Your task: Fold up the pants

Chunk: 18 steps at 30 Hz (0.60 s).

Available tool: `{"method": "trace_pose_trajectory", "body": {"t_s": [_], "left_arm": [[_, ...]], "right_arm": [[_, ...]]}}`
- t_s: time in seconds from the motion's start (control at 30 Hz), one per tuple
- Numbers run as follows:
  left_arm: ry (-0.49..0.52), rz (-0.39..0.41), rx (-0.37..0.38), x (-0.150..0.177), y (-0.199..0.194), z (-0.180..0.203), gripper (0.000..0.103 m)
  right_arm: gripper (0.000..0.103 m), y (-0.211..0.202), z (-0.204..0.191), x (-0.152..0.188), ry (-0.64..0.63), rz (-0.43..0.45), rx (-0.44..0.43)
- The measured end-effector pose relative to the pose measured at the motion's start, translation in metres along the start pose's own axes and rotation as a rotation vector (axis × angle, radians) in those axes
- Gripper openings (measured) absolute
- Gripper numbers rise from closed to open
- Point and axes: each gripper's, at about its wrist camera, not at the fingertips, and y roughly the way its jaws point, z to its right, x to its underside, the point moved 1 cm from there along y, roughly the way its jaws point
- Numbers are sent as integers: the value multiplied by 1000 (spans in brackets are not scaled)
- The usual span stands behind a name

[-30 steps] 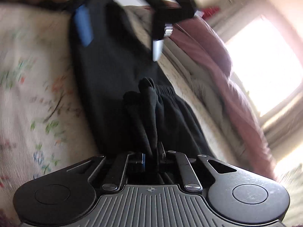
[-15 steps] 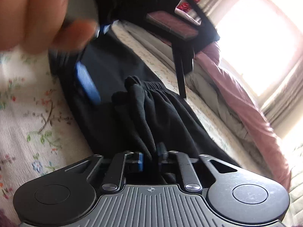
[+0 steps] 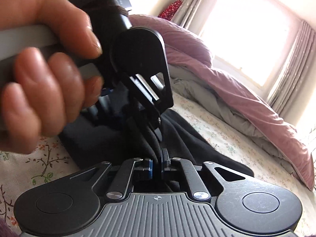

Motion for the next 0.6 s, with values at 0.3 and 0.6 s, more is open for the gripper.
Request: {"method": "trace_pose_trajectory", "body": {"t_s": [0.3,0.6], "left_arm": [[202,181,-70,-24,-33,16,33],[198,269,-138,-53,-56,-5,32]], "right_arm": [[16,13,-6,18,-45,-74,114],[9,17,-21,-17,12,-30,62]]}}
